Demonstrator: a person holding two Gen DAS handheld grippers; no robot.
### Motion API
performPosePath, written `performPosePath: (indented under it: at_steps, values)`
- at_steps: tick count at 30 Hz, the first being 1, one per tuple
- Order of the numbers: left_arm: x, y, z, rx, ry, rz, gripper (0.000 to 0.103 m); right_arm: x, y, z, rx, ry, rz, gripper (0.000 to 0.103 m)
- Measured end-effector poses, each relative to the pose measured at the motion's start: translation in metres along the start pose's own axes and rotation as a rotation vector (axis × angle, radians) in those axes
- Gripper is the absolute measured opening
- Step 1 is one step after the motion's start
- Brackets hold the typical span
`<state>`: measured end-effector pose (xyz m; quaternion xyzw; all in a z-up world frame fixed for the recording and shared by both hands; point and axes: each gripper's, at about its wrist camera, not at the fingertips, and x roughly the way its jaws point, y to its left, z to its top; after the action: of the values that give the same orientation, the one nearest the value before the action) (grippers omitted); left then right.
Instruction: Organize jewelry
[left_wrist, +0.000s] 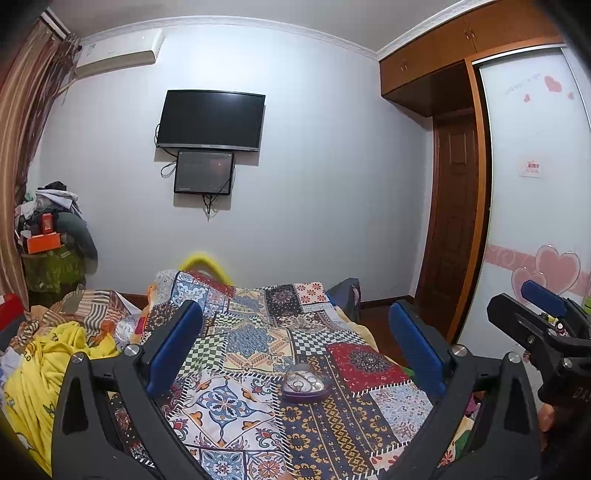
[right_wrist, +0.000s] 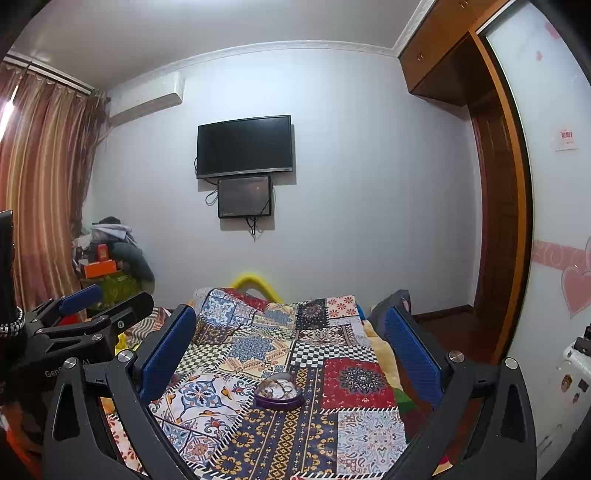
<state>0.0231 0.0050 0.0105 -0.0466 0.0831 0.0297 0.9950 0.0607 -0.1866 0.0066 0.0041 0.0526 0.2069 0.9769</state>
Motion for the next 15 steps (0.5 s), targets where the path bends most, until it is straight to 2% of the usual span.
performPosePath:
  at_steps: [15]
  values:
    - [0.0006, 0.0019, -0.0011, -0.011, 0.007, -0.025, 0.102, 0.0005, -0.0002, -0.0006, 0.004, 0.002, -0.001, 0.101]
